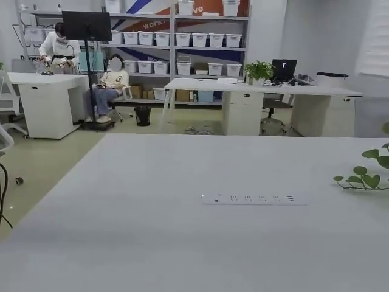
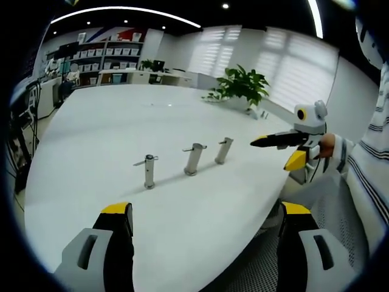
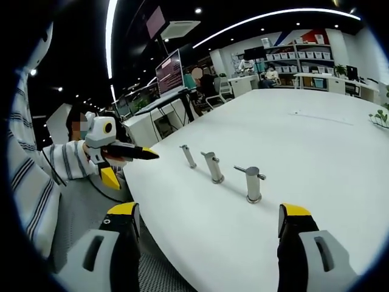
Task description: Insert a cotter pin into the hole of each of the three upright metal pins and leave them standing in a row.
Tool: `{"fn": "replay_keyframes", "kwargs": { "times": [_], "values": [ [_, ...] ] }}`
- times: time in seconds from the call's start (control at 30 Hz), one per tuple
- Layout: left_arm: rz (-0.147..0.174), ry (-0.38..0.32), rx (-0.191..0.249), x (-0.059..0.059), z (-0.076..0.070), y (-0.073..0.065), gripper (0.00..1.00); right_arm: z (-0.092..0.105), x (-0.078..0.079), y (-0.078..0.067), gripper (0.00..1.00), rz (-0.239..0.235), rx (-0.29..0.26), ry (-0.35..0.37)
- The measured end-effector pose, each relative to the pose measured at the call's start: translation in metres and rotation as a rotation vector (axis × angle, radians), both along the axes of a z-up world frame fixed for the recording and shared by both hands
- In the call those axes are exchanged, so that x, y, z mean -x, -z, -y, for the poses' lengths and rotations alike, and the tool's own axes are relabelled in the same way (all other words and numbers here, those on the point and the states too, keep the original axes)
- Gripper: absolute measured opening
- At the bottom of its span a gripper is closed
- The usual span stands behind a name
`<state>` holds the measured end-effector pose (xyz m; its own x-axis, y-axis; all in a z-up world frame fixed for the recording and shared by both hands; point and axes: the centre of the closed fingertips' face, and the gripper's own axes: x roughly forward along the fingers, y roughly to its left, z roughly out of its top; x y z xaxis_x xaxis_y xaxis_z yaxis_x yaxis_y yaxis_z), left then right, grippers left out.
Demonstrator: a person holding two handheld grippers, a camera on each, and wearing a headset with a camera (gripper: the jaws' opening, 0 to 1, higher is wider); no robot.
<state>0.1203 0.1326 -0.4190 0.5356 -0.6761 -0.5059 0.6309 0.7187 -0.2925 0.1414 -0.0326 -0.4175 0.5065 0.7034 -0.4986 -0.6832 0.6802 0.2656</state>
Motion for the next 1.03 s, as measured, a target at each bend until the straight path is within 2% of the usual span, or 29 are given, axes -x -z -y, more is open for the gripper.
{"fn": "replay_keyframes", "kwargs": {
  "times": [0.07, 0.2, 0.27, 0.57, 0.67, 0.8, 1.03],
  "values": [
    [0.016, -0.006, 0.001, 0.000, -0.001, -0.003, 0.99, 0.004, 0.001, 0.002, 0.93, -0.005, 0.016, 0.016],
    [0.018, -0.026, 0.004, 0.000, -0.003, -0.006, 0.99, 0.007, 0.004, 0.005, 0.94, -0.021, 0.016, 0.043],
    [0.009, -0.040, -0.007, 0.000, -0.006, -0.005, 0.99, 0.008, 0.005, 0.008, 0.94, -0.032, 0.019, 0.054],
    [-0.019, -0.081, -0.004, 0.002, -0.010, -0.003, 0.99, 0.006, 0.008, 0.013, 0.93, -0.065, 0.012, 0.086],
    [-0.032, -0.077, -0.013, 0.004, -0.011, 0.000, 0.99, 0.005, 0.006, 0.014, 0.93, -0.072, -0.009, 0.101],
    [-0.044, -0.085, -0.018, 0.004, -0.015, 0.004, 0.99, 0.007, 0.006, 0.020, 0.94, -0.071, 0.035, 0.109],
    [-0.052, -0.090, -0.024, 0.003, -0.016, 0.005, 0.99, 0.006, 0.005, 0.019, 0.94, -0.072, 0.044, 0.108]
  ]
}}
